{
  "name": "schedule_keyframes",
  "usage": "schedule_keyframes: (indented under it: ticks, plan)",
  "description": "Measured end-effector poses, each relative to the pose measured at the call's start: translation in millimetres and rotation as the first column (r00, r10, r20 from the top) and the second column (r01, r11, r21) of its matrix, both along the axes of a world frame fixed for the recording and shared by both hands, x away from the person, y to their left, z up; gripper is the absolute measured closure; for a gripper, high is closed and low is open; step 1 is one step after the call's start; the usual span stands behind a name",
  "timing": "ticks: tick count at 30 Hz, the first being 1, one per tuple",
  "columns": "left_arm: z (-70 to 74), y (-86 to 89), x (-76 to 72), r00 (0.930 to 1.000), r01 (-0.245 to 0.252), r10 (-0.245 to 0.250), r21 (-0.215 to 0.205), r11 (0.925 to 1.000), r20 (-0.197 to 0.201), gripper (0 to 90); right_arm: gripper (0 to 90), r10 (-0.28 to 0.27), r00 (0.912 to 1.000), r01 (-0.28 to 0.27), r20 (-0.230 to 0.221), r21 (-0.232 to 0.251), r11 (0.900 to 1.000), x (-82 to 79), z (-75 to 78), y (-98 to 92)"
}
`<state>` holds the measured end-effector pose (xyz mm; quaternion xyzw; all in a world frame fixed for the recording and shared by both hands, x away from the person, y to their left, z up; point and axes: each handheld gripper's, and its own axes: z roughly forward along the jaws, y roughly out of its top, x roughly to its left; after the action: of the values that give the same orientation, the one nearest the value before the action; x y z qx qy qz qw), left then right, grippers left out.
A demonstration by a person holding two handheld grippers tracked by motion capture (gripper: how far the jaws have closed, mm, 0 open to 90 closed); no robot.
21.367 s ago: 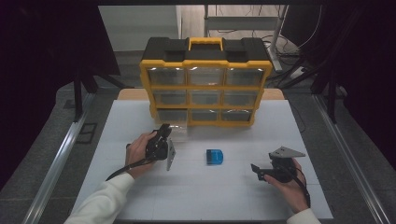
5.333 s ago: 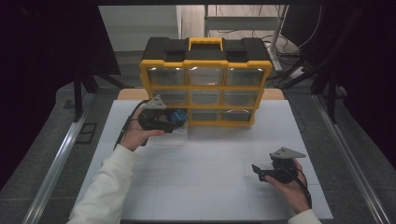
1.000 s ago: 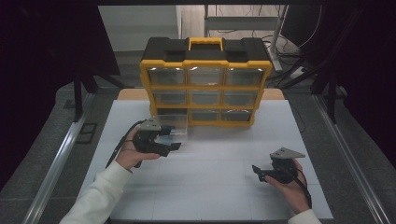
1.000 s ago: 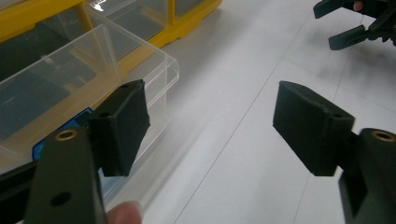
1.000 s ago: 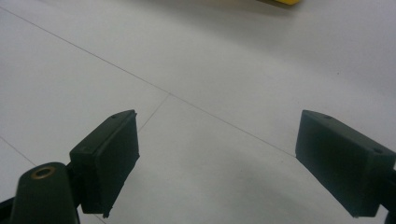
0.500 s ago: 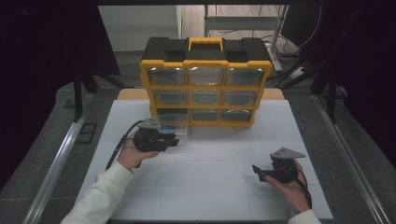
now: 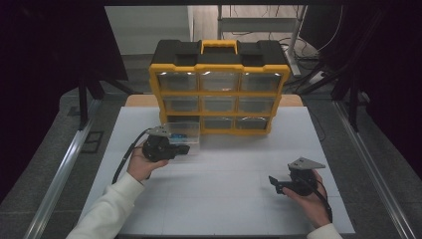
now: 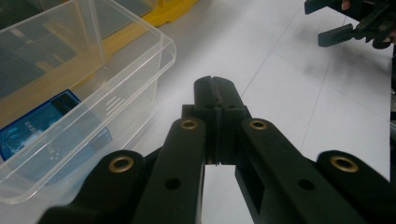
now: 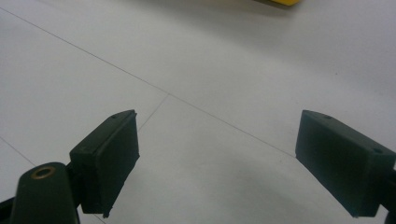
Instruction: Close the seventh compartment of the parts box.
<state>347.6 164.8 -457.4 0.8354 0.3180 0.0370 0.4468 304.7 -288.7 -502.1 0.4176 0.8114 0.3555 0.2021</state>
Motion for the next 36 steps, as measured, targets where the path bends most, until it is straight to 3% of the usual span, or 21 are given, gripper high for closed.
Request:
schedule_keyframes:
  ticks: [13, 36]
  plan:
    - [-12.0, -1.1, 4.4, 0.9990, -0.044, 0.044, 0.058, 0.9974, 0.000, 90.0, 14.0, 0.000, 1.0000, 0.000, 0.002, -0.001, 1.000, -0.3, 0.2, 0.2]
    - [-27.5, -2.9, 13.9, 0.9937, -0.112, 0.112, 0.111, 0.9875, 0.003, 90.0, 14.0, 0.002, 1.0000, -0.002, 0.002, -0.003, 1.000, -0.2, 0.2, 0.5]
